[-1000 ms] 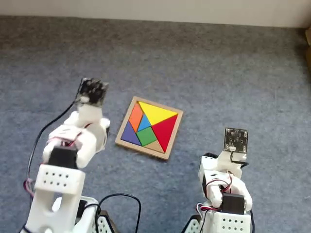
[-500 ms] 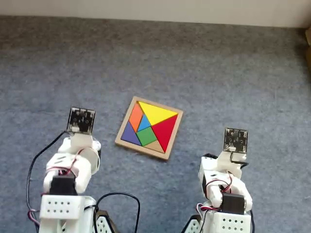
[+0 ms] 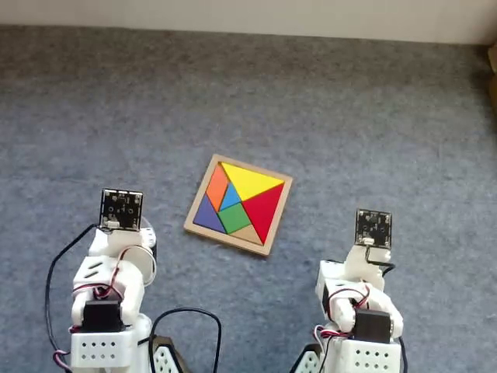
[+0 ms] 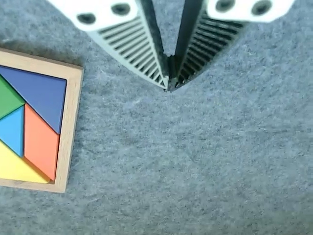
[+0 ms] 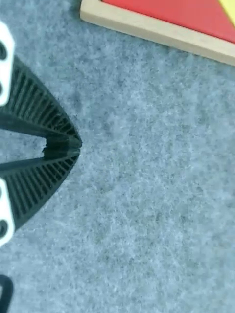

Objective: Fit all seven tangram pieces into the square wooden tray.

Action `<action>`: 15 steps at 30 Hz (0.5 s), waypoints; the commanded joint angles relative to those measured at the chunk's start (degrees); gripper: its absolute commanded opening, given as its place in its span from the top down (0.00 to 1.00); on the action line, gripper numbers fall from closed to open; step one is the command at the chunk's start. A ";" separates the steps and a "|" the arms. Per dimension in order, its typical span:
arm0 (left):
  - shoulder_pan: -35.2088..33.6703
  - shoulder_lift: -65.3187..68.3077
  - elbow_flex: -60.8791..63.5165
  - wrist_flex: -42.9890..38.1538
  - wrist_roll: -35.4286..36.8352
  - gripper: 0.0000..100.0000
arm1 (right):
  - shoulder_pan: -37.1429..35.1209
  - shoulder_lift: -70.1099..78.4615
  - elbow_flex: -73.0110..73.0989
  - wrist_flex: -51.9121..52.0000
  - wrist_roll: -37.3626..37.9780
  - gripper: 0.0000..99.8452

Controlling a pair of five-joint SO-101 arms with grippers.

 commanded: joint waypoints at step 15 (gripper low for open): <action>-0.40 -0.22 1.10 19.87 0.44 1.00 | 0.75 -0.84 5.23 0.40 0.62 0.99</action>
